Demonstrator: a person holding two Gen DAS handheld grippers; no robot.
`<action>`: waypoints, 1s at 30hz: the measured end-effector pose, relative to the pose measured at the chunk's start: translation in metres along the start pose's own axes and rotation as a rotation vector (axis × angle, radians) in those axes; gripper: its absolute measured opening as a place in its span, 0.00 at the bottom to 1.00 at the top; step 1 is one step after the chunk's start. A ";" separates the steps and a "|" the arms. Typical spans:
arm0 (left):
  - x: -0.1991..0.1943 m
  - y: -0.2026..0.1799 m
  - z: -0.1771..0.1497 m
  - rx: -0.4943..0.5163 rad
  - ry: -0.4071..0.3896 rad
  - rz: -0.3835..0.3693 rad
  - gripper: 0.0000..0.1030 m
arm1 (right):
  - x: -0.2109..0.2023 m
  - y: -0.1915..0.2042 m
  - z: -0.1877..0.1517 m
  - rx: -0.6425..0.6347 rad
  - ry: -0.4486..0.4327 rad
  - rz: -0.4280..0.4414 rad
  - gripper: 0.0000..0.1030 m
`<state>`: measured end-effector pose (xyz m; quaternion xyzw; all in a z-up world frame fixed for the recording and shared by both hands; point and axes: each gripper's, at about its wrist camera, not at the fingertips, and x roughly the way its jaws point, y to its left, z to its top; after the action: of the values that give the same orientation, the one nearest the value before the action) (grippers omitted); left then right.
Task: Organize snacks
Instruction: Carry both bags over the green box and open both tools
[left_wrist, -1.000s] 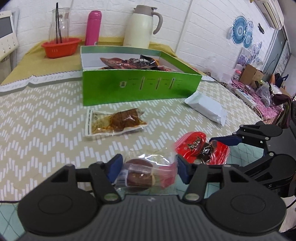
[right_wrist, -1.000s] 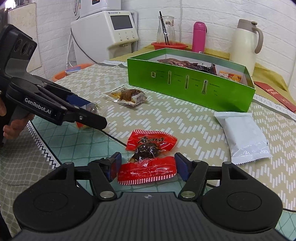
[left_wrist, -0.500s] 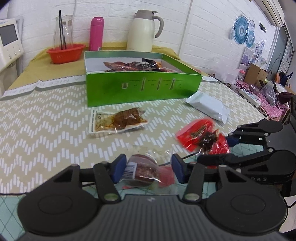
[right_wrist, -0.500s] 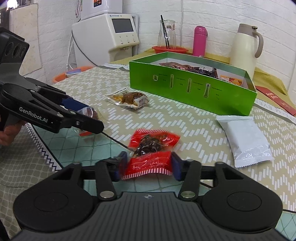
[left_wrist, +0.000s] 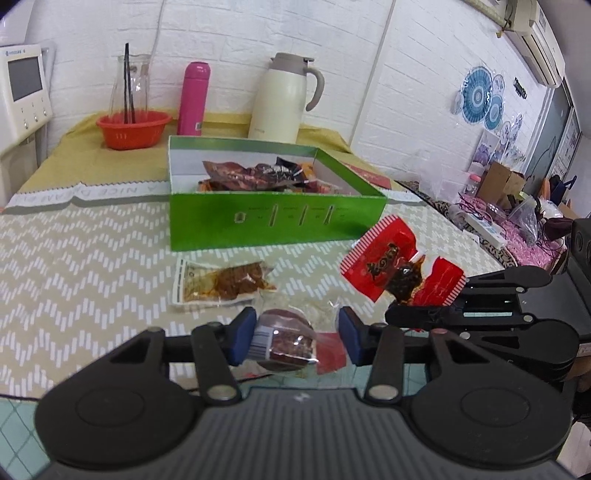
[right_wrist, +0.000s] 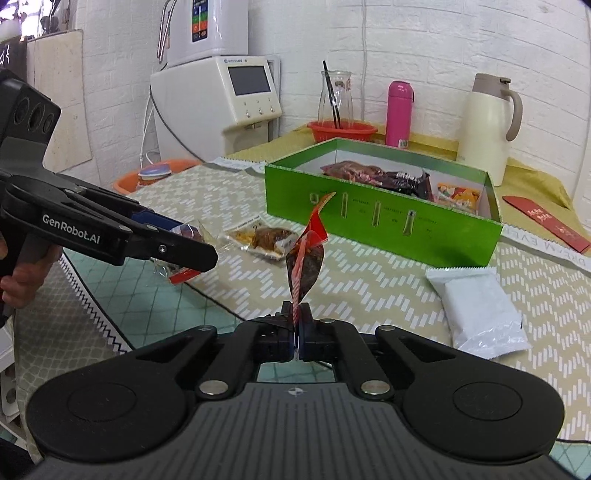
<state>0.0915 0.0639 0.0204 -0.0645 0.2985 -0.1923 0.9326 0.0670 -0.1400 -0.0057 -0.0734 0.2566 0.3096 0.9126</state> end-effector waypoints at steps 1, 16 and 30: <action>-0.001 0.000 0.006 -0.002 -0.014 0.000 0.45 | -0.002 -0.002 0.004 0.002 -0.015 -0.006 0.02; 0.042 0.019 0.102 -0.072 -0.156 0.122 0.46 | 0.035 -0.071 0.068 0.089 -0.111 -0.184 0.02; 0.121 0.058 0.135 -0.131 -0.111 0.201 0.46 | 0.115 -0.121 0.087 0.103 -0.044 -0.298 0.03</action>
<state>0.2793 0.0700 0.0519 -0.1055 0.2633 -0.0741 0.9561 0.2542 -0.1502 0.0066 -0.0568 0.2387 0.1588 0.9563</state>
